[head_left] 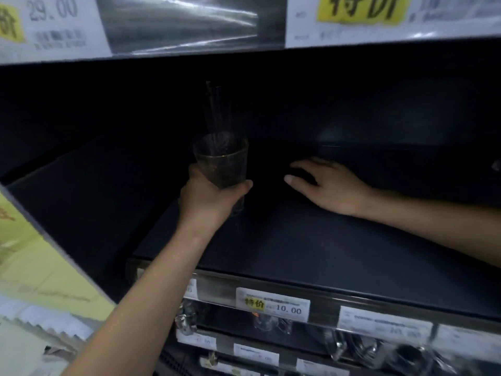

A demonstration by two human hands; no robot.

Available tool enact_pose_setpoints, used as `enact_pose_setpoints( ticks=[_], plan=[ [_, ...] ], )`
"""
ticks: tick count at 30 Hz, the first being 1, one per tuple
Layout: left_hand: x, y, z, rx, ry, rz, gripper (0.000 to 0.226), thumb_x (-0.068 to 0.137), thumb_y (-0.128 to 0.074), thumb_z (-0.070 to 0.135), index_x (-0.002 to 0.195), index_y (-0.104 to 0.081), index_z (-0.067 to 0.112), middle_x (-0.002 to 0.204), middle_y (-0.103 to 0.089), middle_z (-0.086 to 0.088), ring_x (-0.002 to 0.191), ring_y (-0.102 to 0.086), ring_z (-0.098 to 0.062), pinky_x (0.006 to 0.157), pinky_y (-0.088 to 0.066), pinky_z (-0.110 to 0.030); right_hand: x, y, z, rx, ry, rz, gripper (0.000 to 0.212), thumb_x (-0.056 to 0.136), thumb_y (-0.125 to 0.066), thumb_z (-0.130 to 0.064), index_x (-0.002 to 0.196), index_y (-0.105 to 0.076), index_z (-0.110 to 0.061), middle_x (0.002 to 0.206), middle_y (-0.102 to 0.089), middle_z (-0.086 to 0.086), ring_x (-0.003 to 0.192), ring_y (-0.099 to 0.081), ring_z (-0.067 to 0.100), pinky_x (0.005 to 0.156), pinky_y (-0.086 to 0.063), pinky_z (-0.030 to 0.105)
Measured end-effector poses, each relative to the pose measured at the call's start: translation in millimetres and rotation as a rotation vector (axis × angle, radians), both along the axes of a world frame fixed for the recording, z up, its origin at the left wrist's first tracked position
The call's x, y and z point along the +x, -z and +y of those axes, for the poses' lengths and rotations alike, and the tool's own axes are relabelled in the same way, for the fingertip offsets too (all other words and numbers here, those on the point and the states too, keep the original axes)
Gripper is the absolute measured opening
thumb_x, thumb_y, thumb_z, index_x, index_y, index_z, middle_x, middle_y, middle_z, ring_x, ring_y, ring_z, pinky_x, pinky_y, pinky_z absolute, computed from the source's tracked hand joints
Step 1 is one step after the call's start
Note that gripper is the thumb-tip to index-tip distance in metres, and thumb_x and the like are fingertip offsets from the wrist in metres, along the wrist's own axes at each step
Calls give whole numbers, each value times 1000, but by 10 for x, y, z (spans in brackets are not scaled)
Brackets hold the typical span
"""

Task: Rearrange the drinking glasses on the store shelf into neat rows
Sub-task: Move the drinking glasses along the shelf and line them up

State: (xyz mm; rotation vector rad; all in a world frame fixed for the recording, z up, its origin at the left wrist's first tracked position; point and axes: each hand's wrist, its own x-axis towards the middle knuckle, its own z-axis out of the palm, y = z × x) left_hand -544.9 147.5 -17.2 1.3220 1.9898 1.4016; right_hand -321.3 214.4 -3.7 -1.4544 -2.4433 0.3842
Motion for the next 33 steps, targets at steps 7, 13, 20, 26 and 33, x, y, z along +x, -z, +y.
enact_pose_setpoints(
  ticks=[7,13,20,26,33],
  plan=[
    [261,-66,491,37,75,-118,84,70,-86,40,133,-37,14,120,-58,6,108,-58,-12,87,-46,-21,450,125,-686,-56,-29,-276,80,84,-20,-79,154,-21,-42,165,-16,-9,151,-11,14,121,-13,40],
    [362,-66,877,59,172,-122,74,76,-83,35,134,-43,13,128,-58,-1,116,-56,-16,93,-43,-20,477,284,-662,-17,-30,-251,95,72,-6,-90,155,-13,-45,166,-8,-11,151,0,9,121,0,34],
    [311,10,1412,96,157,-80,62,76,-81,40,126,-56,14,119,-61,2,101,-56,-11,81,-43,-20,474,304,-666,4,-27,-232,91,74,-8,-88,155,-15,-45,165,-9,-12,151,-1,9,117,2,28],
    [301,74,1762,122,104,-107,61,77,-80,42,125,-61,9,123,-66,-7,112,-62,-23,87,-47,-24,466,310,-661,10,-24,-238,87,76,-7,-83,154,-14,-46,165,-6,-16,150,2,4,120,2,27],
    [273,161,2018,151,76,-111,52,80,-78,38,120,-67,7,117,-69,-8,106,-64,-23,82,-48,-23,473,347,-634,18,-19,-248,83,77,-7,-84,153,-11,-49,164,-6,-19,149,3,2,122,-2,32]
  ],
)
